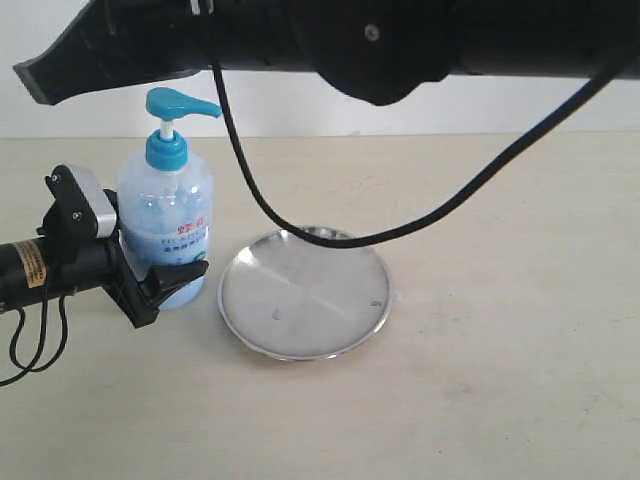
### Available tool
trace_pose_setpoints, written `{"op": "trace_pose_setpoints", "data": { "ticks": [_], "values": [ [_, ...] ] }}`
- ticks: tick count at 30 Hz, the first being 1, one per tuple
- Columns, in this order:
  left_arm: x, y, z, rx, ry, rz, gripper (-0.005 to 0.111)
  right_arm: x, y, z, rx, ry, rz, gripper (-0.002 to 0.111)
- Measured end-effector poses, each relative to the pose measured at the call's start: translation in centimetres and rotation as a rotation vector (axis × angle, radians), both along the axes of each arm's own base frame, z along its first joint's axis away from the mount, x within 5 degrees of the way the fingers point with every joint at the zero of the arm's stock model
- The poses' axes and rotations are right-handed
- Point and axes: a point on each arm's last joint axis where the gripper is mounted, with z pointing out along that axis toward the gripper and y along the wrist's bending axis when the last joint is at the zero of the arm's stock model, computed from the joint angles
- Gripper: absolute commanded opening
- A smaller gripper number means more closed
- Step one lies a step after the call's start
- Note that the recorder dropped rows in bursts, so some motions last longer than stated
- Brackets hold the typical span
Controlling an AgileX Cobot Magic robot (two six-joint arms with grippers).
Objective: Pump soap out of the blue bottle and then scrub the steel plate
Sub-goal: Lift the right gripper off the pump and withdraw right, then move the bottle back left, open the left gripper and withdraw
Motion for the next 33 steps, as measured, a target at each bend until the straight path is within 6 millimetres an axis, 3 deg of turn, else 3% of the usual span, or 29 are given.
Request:
{"op": "trace_pose_setpoints", "data": {
  "ticks": [6, 10, 12, 14, 15, 16, 18, 22, 28, 33],
  "values": [
    [0.5, 0.5, -0.1, -0.107, 0.065, 0.134, 0.004, -0.5, -0.5, 1.3, -0.084, -0.129, 0.030, 0.000],
    [1.1, 1.2, -0.7, -0.228, 0.108, 0.288, 0.004, -1.8, -1.7, 4.2, -0.114, -0.291, 0.047, 0.000],
    [1.2, 1.3, -0.9, -0.275, 0.130, 0.322, 0.004, -3.0, -2.9, 6.6, -0.107, -0.370, 0.044, 0.000],
    [1.2, 1.3, -1.0, -0.293, 0.127, 0.324, 0.004, -4.4, -4.6, 9.1, -0.078, -0.432, 0.024, 0.000],
    [1.2, 1.3, -1.0, -0.296, 0.129, 0.324, 0.004, -5.1, -6.6, 10.9, -0.059, -0.462, -0.012, 0.000],
    [1.2, 1.3, -1.0, -0.295, 0.129, 0.324, 0.004, -5.5, -7.5, 11.6, -0.058, -0.461, -0.030, 0.000],
    [1.2, 1.3, -1.0, -0.295, 0.130, 0.322, 0.004, -6.7, -11.5, 12.9, -0.086, -0.391, -0.112, 0.000],
    [1.2, 1.3, -1.1, -0.296, 0.131, 0.321, 0.004, -9.7, -15.2, 9.7, -0.148, -0.283, -0.151, 0.000],
    [1.2, 1.3, -1.0, -0.299, 0.132, 0.319, 0.004, -16.9, -20.1, 7.7, 0.056, -0.285, -0.177, 0.000],
    [1.2, 1.3, -1.0, -0.299, 0.132, 0.319, 0.004, -18.6, -21.5, 3.1, 0.089, -0.103, -0.203, 0.000]
  ]
}}
